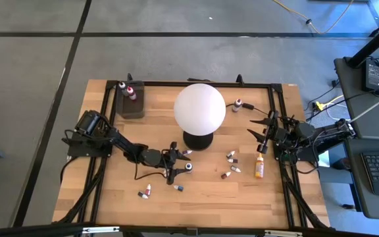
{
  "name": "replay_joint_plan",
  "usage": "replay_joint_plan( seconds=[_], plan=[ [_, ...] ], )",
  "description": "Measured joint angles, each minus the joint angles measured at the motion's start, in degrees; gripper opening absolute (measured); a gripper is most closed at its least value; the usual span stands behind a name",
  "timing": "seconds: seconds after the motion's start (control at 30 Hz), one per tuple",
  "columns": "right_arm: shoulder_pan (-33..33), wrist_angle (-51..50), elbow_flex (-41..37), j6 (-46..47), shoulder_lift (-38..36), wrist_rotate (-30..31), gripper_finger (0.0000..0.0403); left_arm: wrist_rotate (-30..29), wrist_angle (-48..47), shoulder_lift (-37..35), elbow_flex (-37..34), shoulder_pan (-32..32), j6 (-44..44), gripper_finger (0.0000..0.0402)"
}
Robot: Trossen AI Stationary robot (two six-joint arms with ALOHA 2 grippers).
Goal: Pick & Place food coloring
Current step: Put the big blue food coloring bottle into the black container
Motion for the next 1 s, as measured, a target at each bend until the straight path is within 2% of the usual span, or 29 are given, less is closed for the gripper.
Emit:
replay_joint_plan(
  seconds=[0.33, 0.47, 0.6, 0.7, 0.8, 1.0],
  plan=[
    [0.0, -0.2, 0.0, 0.0, 0.0, 0.0, 0.0173, 0.5, -0.1, -0.1, 0.0, 0.0, 2.9, 0.0113],
    [0.0, -0.2, 0.0, 0.0, 0.0, 0.0, 0.0173, 0.2, -0.6, -3.1, -0.7, -0.2, 2.7, 0.0112],
    [0.0, -0.4, 0.0, 0.0, 0.0, 0.0, 0.0173, -1.6, -4.5, -10.3, -1.9, -0.2, 3.2, 0.0112],
    [0.0, -0.6, 0.0, 0.0, 0.0, 0.0, 0.0173, -7.4, -16.3, -18.1, -2.2, -0.6, 3.2, 0.0112],
    [0.0, -0.7, 0.0, 0.0, 0.0, 0.0, 0.0173, -16.2, -30.3, -26.4, -2.1, -1.3, 1.3, 0.0112],
    [0.0, -0.7, 0.0, 0.0, 0.0, 0.0, 0.0173, -39.2, -40.8, -38.7, -2.3, -1.8, 2.9, 0.0112]
  ],
)
